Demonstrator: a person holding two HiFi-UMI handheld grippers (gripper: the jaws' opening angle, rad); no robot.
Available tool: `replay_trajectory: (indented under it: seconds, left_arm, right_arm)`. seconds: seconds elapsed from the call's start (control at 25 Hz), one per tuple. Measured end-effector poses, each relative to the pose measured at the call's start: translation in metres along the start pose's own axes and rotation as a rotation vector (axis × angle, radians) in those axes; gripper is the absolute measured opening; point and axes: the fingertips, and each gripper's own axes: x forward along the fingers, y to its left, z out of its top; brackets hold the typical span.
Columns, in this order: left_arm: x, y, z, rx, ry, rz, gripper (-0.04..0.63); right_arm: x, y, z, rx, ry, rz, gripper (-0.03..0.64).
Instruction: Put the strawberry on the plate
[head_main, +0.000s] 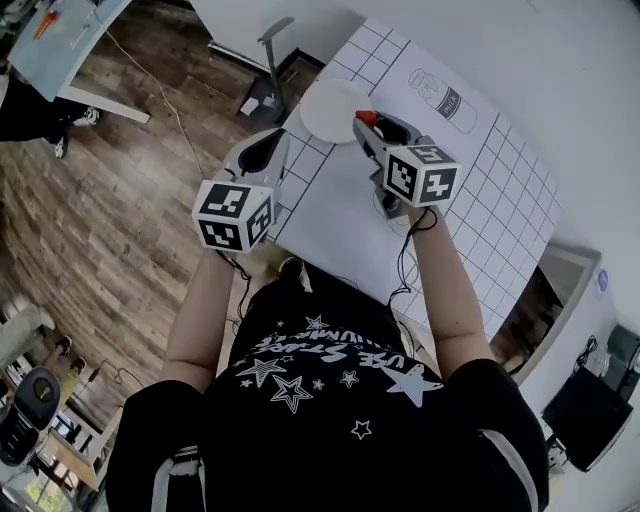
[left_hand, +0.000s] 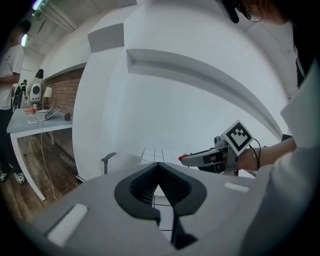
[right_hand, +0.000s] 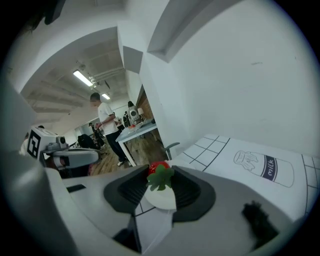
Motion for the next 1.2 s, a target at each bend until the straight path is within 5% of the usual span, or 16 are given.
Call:
replay_trajectory:
  seconds: [0.64,1.2]
  left_arm:
    - [0.023,0.02,-0.018,-0.037,0.054,0.021,0.008]
    - [0.019,0.018,-0.025,-0.048,0.06,0.015,0.008]
  right_arm:
    - [0.082,-0.023,-0.04,-0.23,0.201,-0.059,0.15]
    - [0.091,-0.018,-0.05,-0.289,0.274,-0.063,0.158]
